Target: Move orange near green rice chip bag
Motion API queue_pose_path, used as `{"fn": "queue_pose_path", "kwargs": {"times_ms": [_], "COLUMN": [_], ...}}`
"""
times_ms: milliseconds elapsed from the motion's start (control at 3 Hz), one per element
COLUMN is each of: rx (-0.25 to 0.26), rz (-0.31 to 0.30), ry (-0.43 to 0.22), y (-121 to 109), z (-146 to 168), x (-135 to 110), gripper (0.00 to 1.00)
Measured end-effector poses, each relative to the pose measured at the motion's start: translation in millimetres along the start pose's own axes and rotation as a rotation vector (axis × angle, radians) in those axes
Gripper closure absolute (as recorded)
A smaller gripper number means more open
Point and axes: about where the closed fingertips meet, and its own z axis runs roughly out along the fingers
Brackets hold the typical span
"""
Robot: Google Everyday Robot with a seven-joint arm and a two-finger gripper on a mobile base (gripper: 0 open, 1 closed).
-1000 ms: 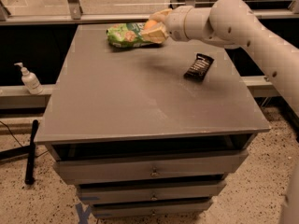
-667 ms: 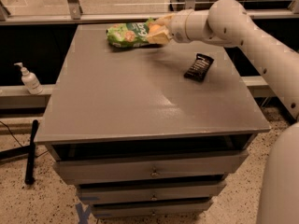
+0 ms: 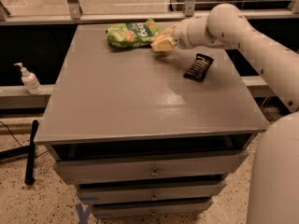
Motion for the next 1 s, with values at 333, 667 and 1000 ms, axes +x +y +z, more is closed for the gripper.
{"fn": "queue_pose_path", "kwargs": {"times_ms": [333,667,1000], "rx": [-0.020,-0.040,-0.051], "rz": [0.030,0.046,0.053], "ry": [0.010,0.007,0.003], "y": [3,5,5], "z": [6,13,17], "x": [9,12,12], "gripper": [0.82,0.59,0.35]}}
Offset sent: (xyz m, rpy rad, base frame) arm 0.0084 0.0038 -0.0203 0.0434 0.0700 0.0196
